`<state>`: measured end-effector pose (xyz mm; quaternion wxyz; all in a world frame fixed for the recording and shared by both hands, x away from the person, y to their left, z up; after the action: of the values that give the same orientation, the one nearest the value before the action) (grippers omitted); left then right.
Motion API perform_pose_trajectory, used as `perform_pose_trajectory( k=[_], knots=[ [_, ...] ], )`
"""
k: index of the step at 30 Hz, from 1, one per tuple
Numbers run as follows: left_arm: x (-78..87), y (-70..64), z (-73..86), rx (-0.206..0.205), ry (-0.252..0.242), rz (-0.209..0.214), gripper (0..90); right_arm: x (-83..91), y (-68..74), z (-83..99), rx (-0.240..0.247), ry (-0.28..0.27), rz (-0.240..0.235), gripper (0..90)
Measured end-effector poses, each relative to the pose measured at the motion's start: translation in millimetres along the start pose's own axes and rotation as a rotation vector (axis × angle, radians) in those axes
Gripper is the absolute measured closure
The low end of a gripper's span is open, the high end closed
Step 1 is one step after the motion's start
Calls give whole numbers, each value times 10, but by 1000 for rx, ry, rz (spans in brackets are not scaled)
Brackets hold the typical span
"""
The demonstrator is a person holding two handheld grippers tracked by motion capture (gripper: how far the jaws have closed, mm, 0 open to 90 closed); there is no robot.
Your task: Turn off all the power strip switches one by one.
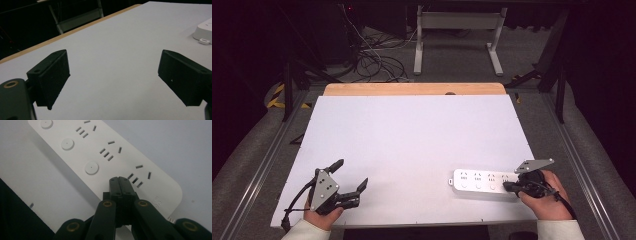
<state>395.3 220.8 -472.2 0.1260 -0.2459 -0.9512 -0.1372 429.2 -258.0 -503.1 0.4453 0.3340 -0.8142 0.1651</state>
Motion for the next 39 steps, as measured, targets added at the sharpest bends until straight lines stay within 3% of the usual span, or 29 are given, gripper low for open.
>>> perform_pose_trajectory(
  k=[4,6,7,9,11,17,21,25,27,29,31,33,34,37,39],
  knots=[
    [4,4,1,1,0,-2,109,6,-3,-1,-11,-7,-10,900],
    [5,7,1,5,2,-2,109,20,13,-17,26,-19,-4,900],
    [3,9,1,8,0,-2,109,54,31,-45,26,-48,-12,900],
    [-10,13,3,4,4,-3,110,100,33,-93,44,-90,22,900],
    [-19,2,4,9,6,1,109,160,46,-171,47,-161,8,900],
    [-12,0,-3,5,1,0,109,150,99,-211,74,-183,11,900],
    [-9,6,-3,4,0,-1,109,180,150,-278,95,-230,-1,900],
    [-8,3,-5,5,0,1,110,172,195,-382,112,-287,-14,690],
    [-5,2,-10,0,0,0,109,161,204,-457,113,-347,-12,537],
    [-2,-1,-8,0,1,-1,109,169,190,-527,124,-394,-3,480],
    [4,10,-12,-3,-3,-3,109,190,174,-571,109,-405,6,406],
    [4,10,-17,2,-6,-4,109,204,159,-597,42,-410,8,344],
    [3,9,-17,-1,-4,-4,109,207,151,-617,34,-423,6,332],
    [-2,11,-20,-11,-4,-8,109,205,123,-689,56,-482,13,235],
    [-3,14,-18,-12,-4,-8,108,184,104,-718,35,-503,6,175]
  ],
)
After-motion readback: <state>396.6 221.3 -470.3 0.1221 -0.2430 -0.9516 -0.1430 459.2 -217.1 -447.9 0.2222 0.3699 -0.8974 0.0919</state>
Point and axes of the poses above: each handheld gripper's, and its own axes: x roughly backward along the jaws, z roughly out of its underside, y roughly to its left, the point moved 7 cm from there along -x, roughly forward along the jaws, and after that the axes turned 1 degree about -z, right-handed, at the moved point
